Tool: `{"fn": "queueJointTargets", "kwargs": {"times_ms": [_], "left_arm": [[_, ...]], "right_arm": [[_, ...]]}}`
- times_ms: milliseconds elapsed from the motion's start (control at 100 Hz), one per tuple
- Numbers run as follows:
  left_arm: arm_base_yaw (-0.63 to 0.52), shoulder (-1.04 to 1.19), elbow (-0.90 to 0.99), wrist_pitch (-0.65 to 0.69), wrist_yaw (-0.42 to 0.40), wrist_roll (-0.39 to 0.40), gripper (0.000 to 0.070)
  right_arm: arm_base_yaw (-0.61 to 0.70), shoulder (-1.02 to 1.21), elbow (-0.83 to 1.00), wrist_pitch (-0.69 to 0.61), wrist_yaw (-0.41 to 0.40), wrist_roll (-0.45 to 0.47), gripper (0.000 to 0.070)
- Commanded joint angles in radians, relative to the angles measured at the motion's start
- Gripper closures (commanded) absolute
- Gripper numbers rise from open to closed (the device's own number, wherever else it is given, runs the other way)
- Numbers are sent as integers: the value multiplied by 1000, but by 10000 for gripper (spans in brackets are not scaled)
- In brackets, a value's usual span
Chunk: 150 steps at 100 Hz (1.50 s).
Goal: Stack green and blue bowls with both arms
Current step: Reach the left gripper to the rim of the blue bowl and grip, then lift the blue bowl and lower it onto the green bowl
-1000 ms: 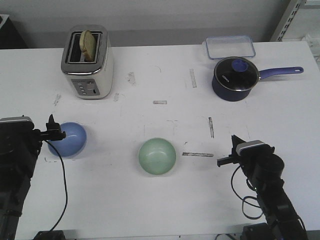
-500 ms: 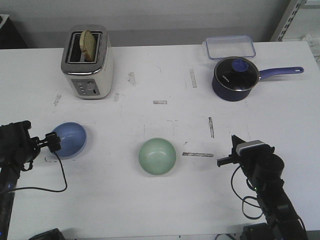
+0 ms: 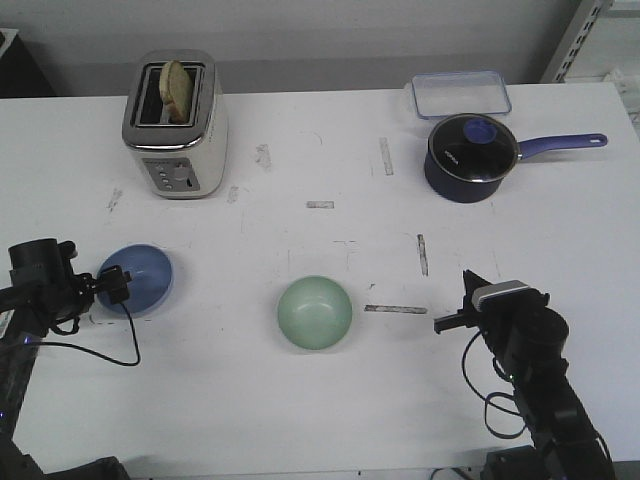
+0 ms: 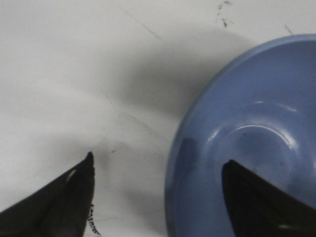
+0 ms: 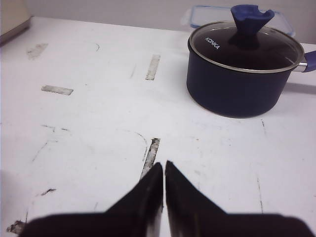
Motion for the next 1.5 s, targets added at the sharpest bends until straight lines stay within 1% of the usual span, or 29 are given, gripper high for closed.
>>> {"fn": "queueJointTargets", "kwargs": {"times_ms": [0,20,40,120,200,330,500,540,610,710,800,860,980,1230,1360,1490], "left_arm": [[5,16,12,-2,3,-10,455],[5,16,12,-1,3,-10,479],[5,16,12,0,3,-10,519],[5,16,12,0,3,-10,621],[5,16,12,2,3,-18,700],[5,10,14,21,5,-84,700],[5,-14,72,23,46,-90,700],[5,-23,96,21,62,-94,700],[1,-42,145,19,100,-129,700],[-21,-67,229,18,171,-166,700],[-56,-89,294,3,219,-168,700],[-101,-105,335,-19,239,-172,700],[-218,-138,366,-54,240,-186,700],[-550,-131,366,-165,239,-184,700],[-698,-92,366,-172,238,-181,700],[-800,-31,366,-156,238,-181,700]], "right_arm": [[0,5,2,8,-2,-8,700],[0,5,2,8,-1,-8,700],[0,5,2,8,-1,-8,700],[0,5,2,8,-1,-8,700],[0,5,2,8,-1,-8,700],[0,5,2,8,-2,-8,700],[0,5,2,8,-1,-8,700],[0,5,2,8,-2,-8,700],[0,5,2,8,-2,-8,700],[0,5,2,8,-2,-7,700],[0,5,2,8,-2,-7,700],[0,5,2,8,-2,-7,700],[0,5,2,8,-2,-6,700],[1,5,2,8,-2,-3,700],[1,5,2,8,-2,-3,700],[1,5,2,8,-2,-2,700]]}}
